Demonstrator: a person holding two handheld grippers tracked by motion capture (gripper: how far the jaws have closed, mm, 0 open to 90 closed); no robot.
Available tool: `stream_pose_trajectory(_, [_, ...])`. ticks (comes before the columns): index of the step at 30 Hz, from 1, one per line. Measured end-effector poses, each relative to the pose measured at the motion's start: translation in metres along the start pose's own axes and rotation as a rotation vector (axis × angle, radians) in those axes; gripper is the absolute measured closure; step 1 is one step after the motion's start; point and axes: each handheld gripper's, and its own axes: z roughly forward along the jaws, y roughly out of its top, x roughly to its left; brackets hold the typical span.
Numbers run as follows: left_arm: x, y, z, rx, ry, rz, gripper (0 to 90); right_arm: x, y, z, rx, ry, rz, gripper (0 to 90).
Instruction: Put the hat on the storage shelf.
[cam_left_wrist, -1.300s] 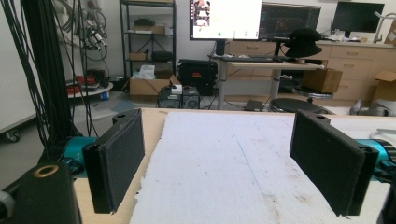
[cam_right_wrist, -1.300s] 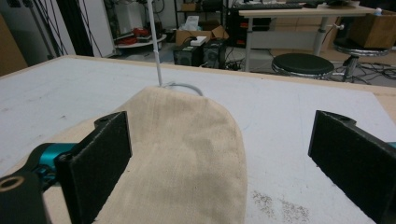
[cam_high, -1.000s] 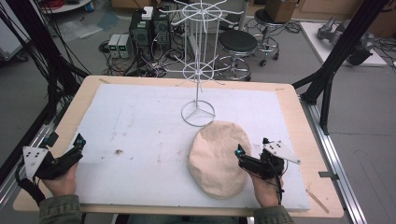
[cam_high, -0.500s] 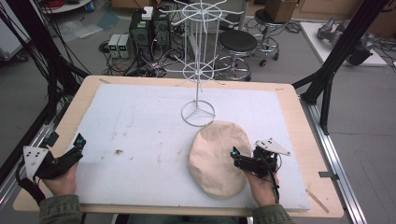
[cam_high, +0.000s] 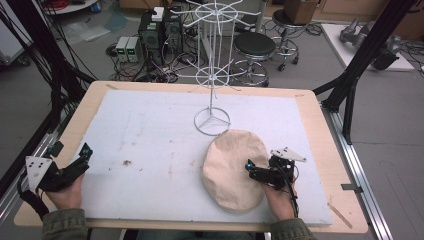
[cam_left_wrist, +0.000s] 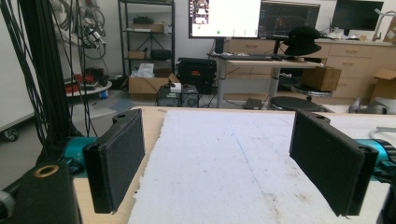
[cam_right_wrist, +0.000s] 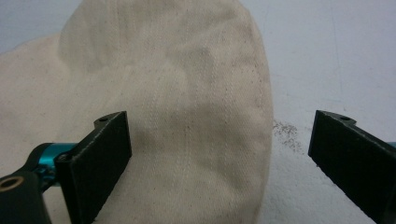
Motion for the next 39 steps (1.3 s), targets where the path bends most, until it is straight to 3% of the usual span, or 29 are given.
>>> stream_pose_trajectory(9, [0.000,0.000,0.000,0.001,0.001,0.000,18.3,-0.003,0.000,0.005,0.040,0.027,0.036,5.2])
stream_pose_trajectory(14, [0.000,0.000,0.000,0.004,0.003,0.001,18.3,-0.001,-0.002,0.009,0.089,0.042,0.049,5.2])
stream_pose_trajectory(18, [0.000,0.000,0.000,0.002,0.005,0.001,18.3,0.000,-0.002,0.011,0.121,0.026,0.040,5.3])
stream_pose_trajectory(22, [0.000,0.000,0.000,0.000,0.005,0.000,18.3,0.001,-0.003,0.014,0.181,0.004,0.067,6.7])
stream_pose_trajectory(23, [0.000,0.000,0.000,-0.001,0.006,0.000,18.3,0.002,-0.004,0.014,0.213,0.006,0.083,12.8])
stream_pose_trajectory(27, [0.001,0.000,0.000,-0.001,0.008,0.000,18.3,0.003,-0.004,0.014,0.243,0.026,0.104,18.5])
stream_pose_trajectory(33, [0.001,0.000,-0.001,-0.002,0.009,-0.006,18.3,0.010,-0.005,0.014,0.253,-0.016,0.054,29.7])
stream_pose_trajectory(35, [0.001,0.000,-0.001,-0.002,0.009,-0.006,18.3,0.014,-0.005,0.013,0.253,-0.010,0.026,43.4])
stream_pose_trajectory(36, [0.002,0.001,-0.001,-0.003,0.010,-0.003,18.3,0.014,-0.005,0.013,0.253,-0.010,0.026,43.4])
stream_pose_trajectory(39, [0.002,0.000,-0.001,-0.004,0.010,-0.005,18.4,0.014,-0.004,0.013,0.250,-0.004,0.025,54.3])
